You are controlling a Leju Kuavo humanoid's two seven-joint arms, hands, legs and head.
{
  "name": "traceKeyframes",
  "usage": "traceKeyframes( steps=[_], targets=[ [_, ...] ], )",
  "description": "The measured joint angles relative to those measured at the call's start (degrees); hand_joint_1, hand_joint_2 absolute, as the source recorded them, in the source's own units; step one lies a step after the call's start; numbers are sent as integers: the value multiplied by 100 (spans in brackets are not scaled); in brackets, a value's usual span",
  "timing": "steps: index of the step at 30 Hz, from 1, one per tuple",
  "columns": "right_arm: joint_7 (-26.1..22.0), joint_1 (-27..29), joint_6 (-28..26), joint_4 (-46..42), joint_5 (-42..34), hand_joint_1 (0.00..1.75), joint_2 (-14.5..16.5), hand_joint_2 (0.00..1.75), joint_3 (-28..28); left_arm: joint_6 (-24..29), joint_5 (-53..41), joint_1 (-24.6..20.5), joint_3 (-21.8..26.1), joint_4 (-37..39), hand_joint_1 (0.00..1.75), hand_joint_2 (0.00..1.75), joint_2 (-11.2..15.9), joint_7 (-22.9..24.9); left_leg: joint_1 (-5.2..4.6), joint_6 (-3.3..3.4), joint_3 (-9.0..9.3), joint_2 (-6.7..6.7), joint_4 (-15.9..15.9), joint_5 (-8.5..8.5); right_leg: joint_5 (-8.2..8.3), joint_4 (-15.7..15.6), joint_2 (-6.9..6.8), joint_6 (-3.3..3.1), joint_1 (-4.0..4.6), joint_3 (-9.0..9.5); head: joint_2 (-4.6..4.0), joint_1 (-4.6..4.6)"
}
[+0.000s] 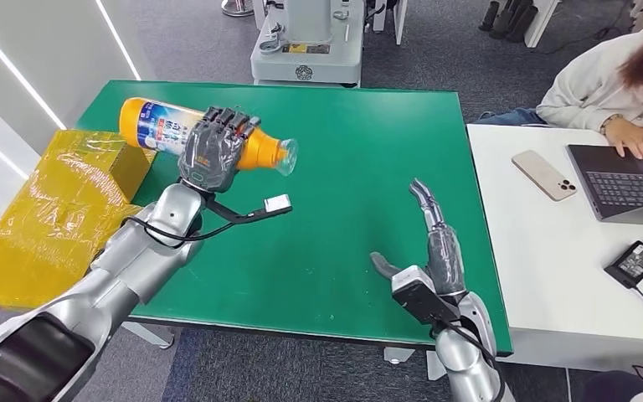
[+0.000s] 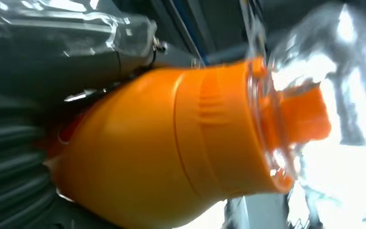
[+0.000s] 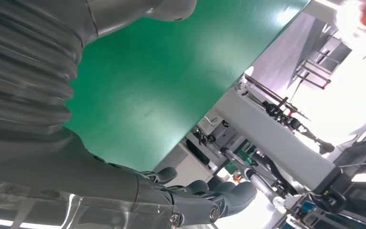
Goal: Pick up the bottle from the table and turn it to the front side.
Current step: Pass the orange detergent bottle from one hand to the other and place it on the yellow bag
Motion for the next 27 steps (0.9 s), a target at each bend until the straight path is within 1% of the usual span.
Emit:
traceKeyframes(
  steps=[1, 3, 9, 12, 17, 21, 27],
  targets=[
    [-4, 0, -18, -7, -26, 0, -4, 175, -3, -1, 6, -34, -170, 211, 175, 175, 40, 26, 0, -1, 1, 0, 0, 1, 1, 0, 1, -1, 0, -1, 0, -1],
    [-30, 24, -104, -26, -81, 0, -27, 175, -22, -3, 28, -64, -356, 586, 175, 175, 91, 0, 1, -4, 1, 0, 0, 3, 2, 0, 1, -3, 0, -1, 0, 0],
    [-189, 363, -476, -136, -123, 0, -163, 175, -131, -101, 65, -42, -633, 1299, 175, 175, 278, -112, 2, -5, -4, 0, -3, 2, 1, 0, 1, -3, 1, -6, 0, -1],
    [-264, 538, -575, -180, -163, 0, -211, 175, -191, -290, 24, -39, -720, 1603, 175, 175, 357, -219, 2, -6, -7, 0, -5, 1, 0, 0, 0, -3, 1, -8, 0, 0],
    [-339, 765, -623, -259, -286, 0, -270, 175, -269, -760, 231, 27, -748, 1877, 175, 175, 533, -533, 2, -6, -7, 2, -6, 2, 1, 0, 2, -3, 1, -9, 0, -1],
    [-374, 874, -626, -272, -335, 0, -288, 175, -295, -801, 419, 107, -748, 1995, 175, 175, 692, -703, 2, -6, -8, 1, -6, 2, 1, 0, 2, -3, 1, -9, 0, -1],
    [-373, 888, -591, -275, -350, 0, -288, 175, -295, -975, 845, 144, -698, 2094, 175, 175, 866, -1027, 2, -6, -9, 0, -6, 2, 1, 1, 0, -3, 2, -9, 0, -1]
  ],
)
